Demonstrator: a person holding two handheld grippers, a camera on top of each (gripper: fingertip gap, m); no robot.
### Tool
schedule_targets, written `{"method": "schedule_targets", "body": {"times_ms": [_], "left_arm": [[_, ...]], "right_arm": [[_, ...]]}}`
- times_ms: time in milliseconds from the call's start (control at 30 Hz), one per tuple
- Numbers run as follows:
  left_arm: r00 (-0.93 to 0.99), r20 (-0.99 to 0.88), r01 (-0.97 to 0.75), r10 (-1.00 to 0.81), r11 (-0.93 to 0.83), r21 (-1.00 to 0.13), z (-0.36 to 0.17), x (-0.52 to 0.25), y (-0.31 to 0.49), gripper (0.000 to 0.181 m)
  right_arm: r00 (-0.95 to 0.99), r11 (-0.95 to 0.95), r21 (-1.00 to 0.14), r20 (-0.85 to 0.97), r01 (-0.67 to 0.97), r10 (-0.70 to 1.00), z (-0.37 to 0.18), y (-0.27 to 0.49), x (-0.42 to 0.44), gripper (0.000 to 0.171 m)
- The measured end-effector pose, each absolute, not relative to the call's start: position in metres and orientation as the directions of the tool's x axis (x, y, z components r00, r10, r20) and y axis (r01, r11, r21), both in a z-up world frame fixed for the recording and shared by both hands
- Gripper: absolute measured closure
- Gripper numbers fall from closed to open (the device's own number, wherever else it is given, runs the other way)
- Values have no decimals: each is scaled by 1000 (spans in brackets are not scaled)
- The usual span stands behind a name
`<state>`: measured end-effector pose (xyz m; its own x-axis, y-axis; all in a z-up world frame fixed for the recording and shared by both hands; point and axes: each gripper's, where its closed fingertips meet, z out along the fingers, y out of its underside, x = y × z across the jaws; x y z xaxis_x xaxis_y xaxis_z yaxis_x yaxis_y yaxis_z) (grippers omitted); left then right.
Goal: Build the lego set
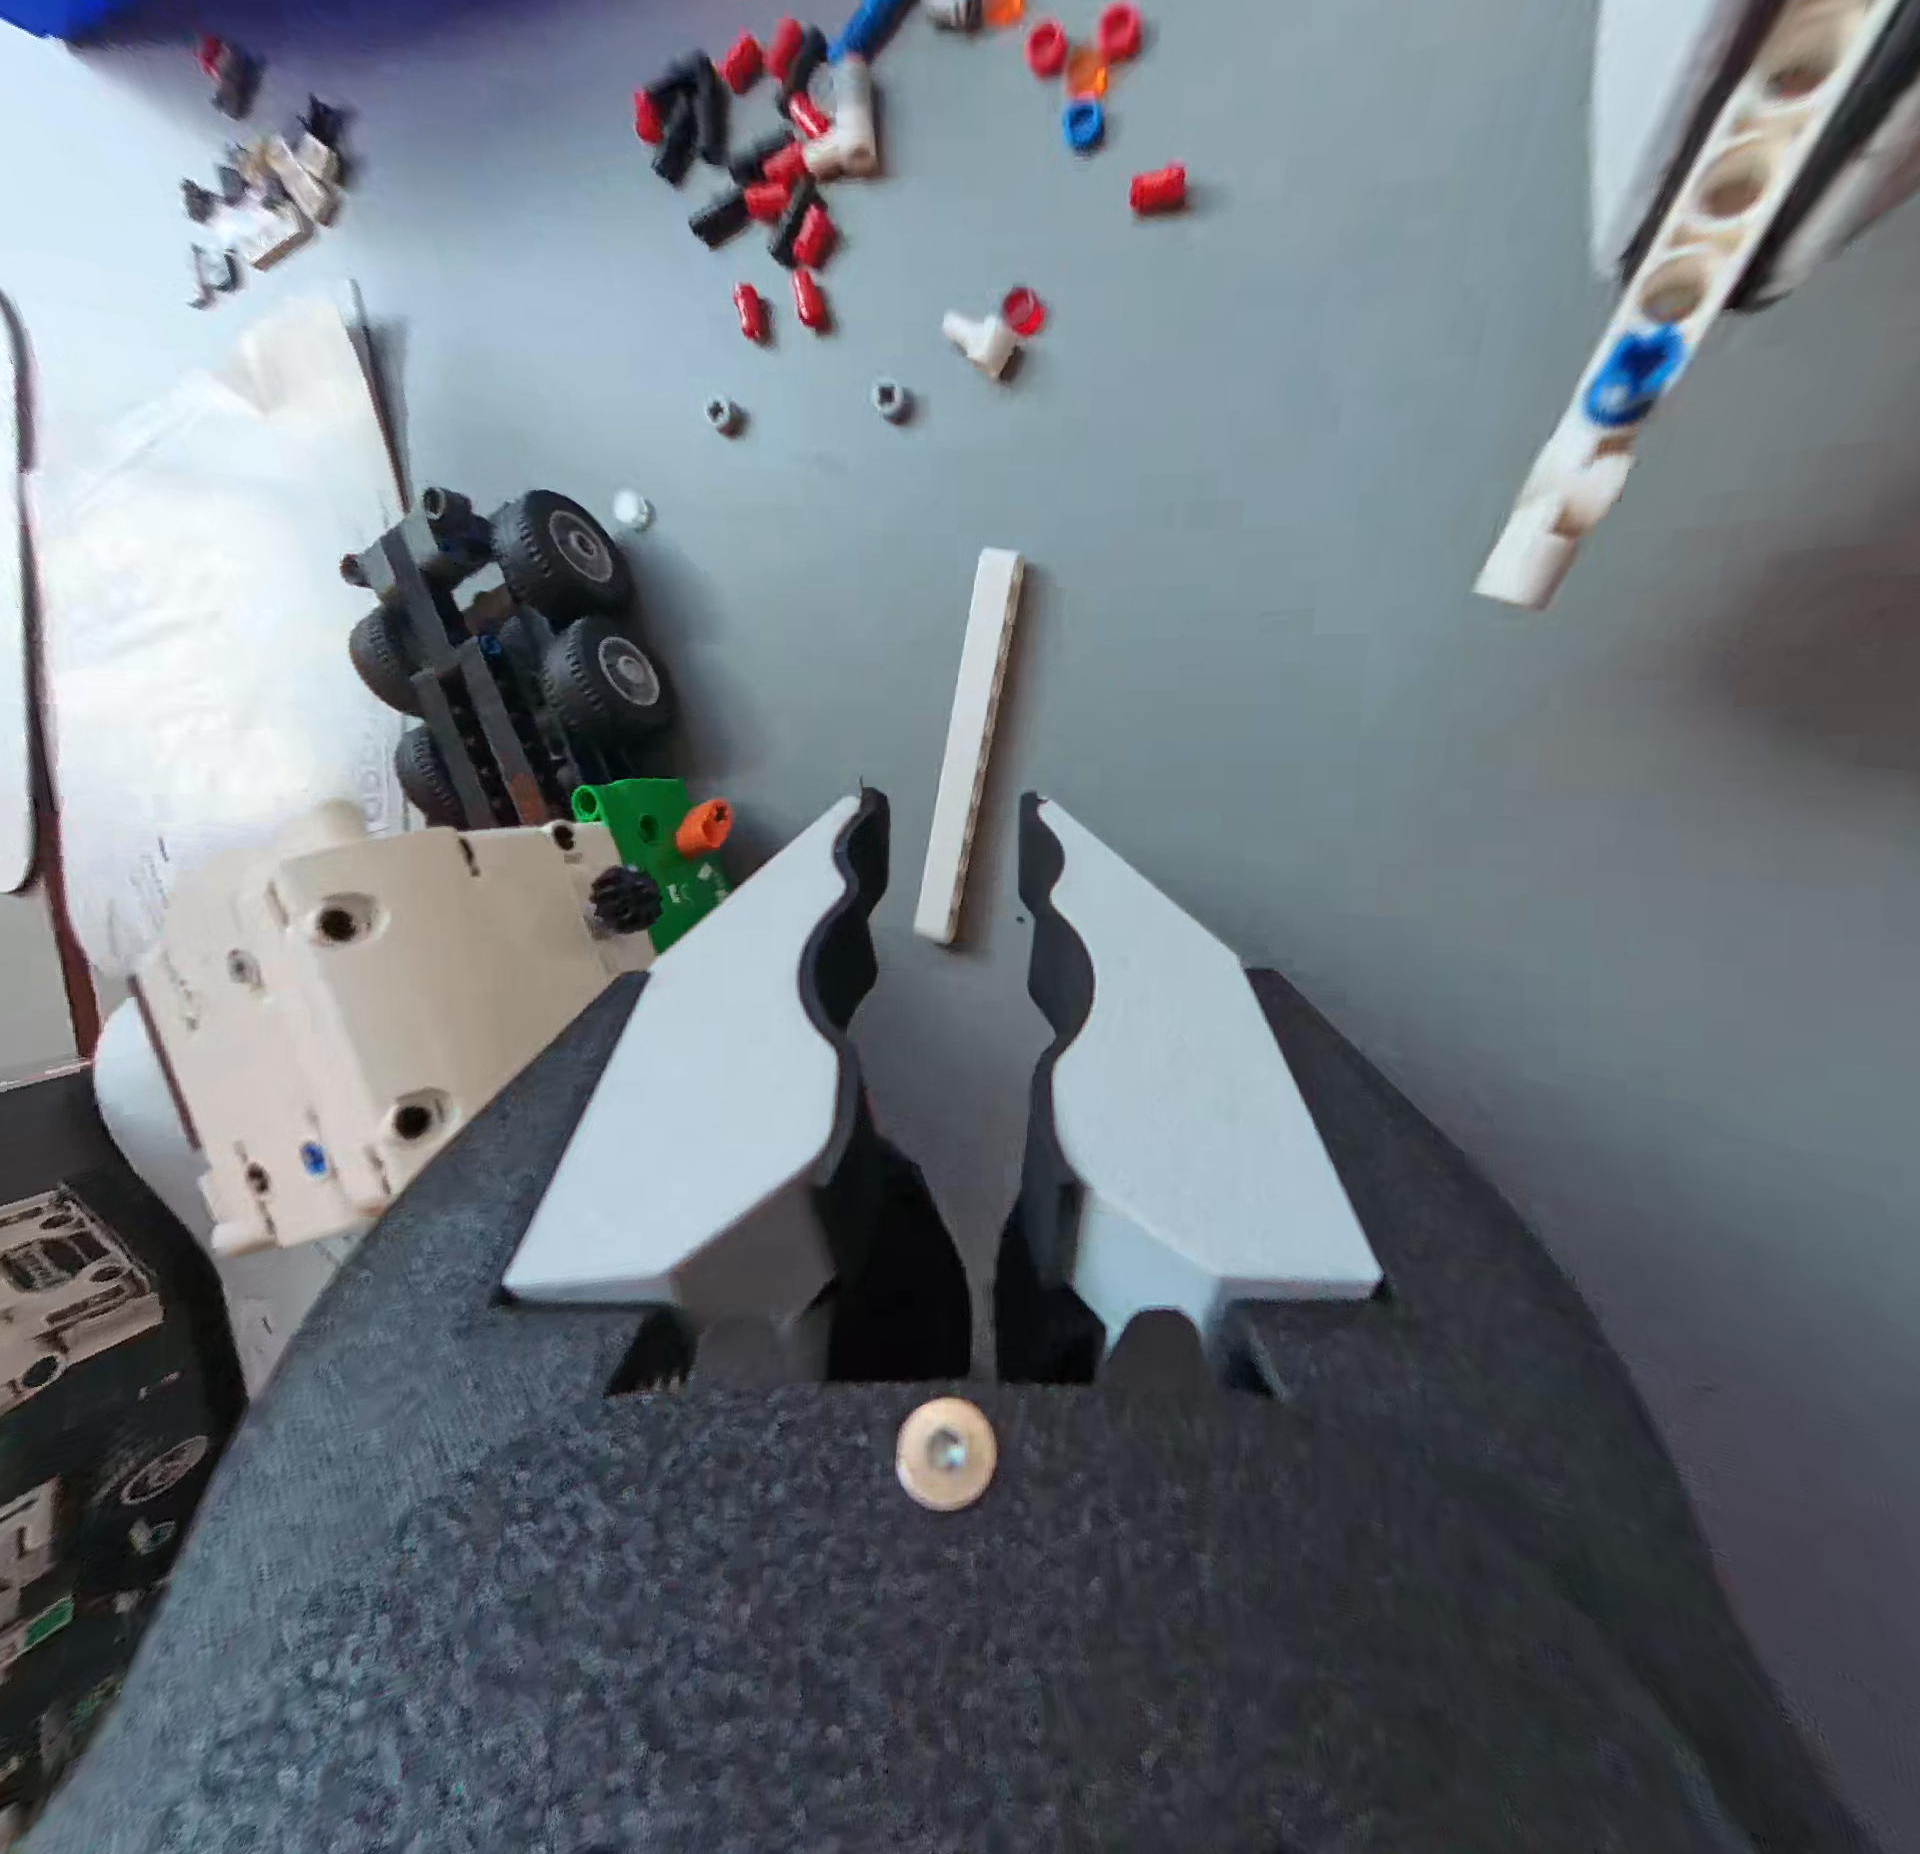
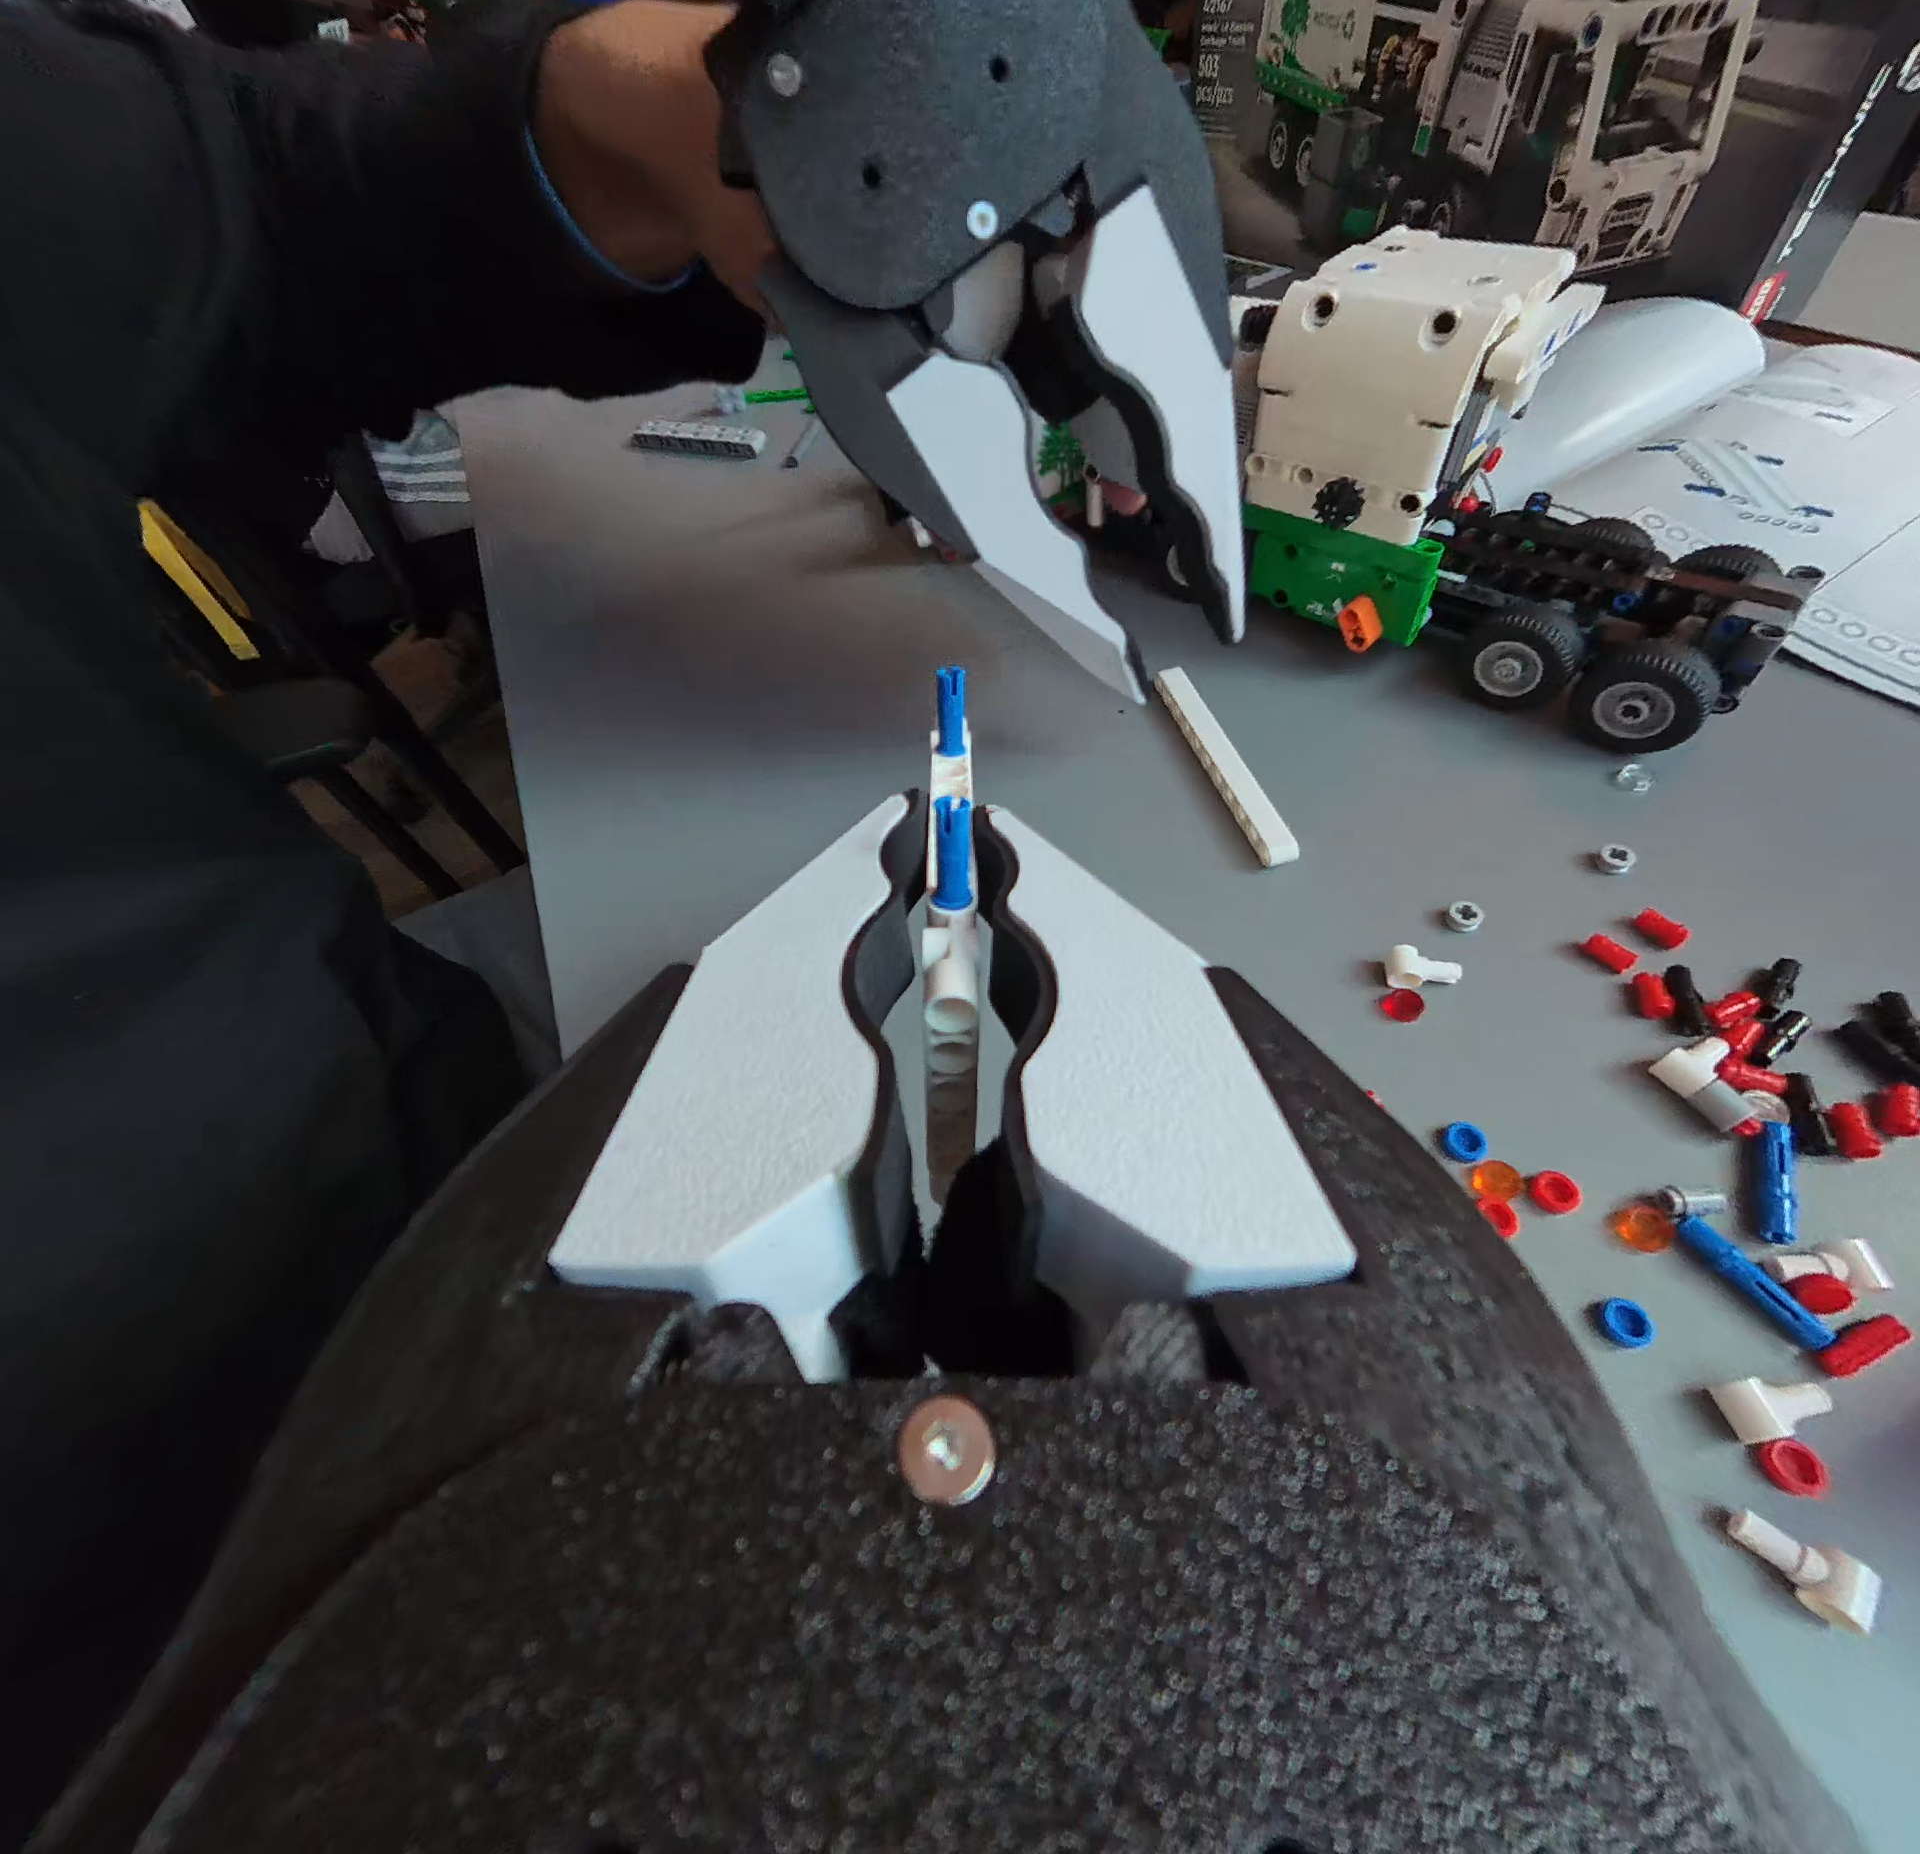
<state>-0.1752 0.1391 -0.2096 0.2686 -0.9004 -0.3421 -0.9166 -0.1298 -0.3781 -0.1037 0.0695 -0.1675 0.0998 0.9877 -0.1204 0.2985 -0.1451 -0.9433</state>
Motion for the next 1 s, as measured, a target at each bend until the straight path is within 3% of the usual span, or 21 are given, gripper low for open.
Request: {"method": "schedule_targets", "body": {"times_ms": [200,367,433,533,633,833,1000], "left_arm": [[171,-272,-965,-947,-105,-241,-234,-176,145,165],[193,-284,-953,-939,-110,-282,-238,-169,150,175],[204,-347,-943,-916,-88,-322,-235,-166,153,176],[208,-603,-914,-770,66,-400,-197,-162,160,176],[192,-803,-900,-564,225,-373,-146,-155,138,176],[69,-896,-929,-438,299,-217,-144,-144,98,176],[94,-883,-922,-460,295,-252,-148,-135,90,176]], "right_arm": [[42,-143,-953,-137,269,990,-156,62,-107,166],[57,-198,-945,-190,259,980,-163,68,-108,166],[64,-265,-935,-257,234,964,-162,71,-109,166],[89,-383,-901,-373,204,924,-166,79,-115,166],[125,-428,-881,-410,201,903,-169,88,-123,166],[169,-294,-917,-255,269,952,-175,81,-140,166],[197,-274,-918,-223,288,955,-178,81,-141,166]]}}
